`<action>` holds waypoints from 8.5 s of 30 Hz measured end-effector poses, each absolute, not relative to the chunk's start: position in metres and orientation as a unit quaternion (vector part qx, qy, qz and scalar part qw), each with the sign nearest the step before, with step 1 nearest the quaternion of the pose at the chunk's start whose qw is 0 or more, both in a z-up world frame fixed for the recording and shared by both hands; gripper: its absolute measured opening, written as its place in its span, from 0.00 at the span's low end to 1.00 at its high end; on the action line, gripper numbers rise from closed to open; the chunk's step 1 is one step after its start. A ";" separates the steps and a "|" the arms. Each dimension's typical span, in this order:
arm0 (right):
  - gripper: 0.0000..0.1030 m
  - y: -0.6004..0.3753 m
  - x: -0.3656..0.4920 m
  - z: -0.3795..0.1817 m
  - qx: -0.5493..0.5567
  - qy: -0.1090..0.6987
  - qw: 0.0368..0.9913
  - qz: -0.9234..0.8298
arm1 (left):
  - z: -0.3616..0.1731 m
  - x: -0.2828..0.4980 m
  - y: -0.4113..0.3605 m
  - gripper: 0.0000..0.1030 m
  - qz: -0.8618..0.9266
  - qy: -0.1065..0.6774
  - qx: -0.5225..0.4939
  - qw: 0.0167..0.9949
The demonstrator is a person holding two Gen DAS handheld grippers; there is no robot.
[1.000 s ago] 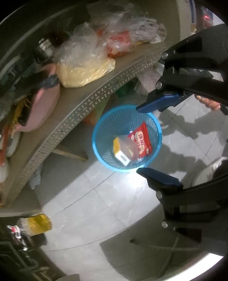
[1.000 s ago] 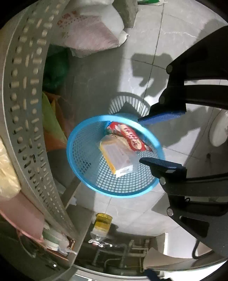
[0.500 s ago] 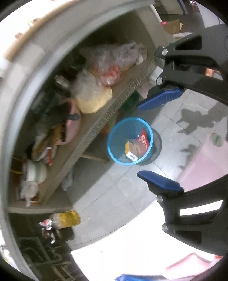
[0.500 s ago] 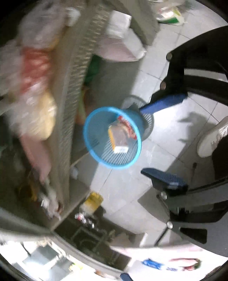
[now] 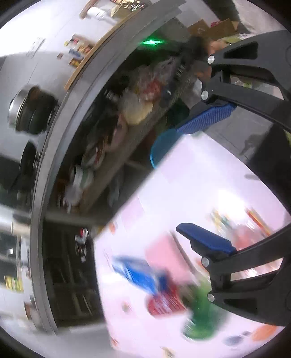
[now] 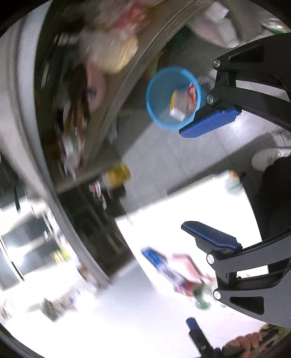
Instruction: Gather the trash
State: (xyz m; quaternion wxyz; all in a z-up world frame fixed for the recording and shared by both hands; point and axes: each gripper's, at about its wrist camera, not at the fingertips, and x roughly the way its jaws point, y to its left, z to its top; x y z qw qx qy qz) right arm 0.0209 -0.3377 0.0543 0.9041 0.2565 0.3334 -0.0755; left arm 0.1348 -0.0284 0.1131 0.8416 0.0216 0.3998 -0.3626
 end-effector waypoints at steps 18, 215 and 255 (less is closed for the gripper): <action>0.73 -0.114 0.152 0.077 0.051 0.432 0.852 0.291 | 0.046 0.127 0.108 0.75 -0.245 0.453 -0.049 0.856; 0.67 -0.567 0.093 -0.221 0.426 0.498 0.705 -0.270 | 0.018 0.238 -0.342 0.68 -0.429 0.477 0.170 0.748; 0.68 -0.471 -0.033 -0.212 0.452 0.484 0.706 -0.253 | 0.067 0.193 -0.071 0.73 -0.374 0.428 0.016 0.822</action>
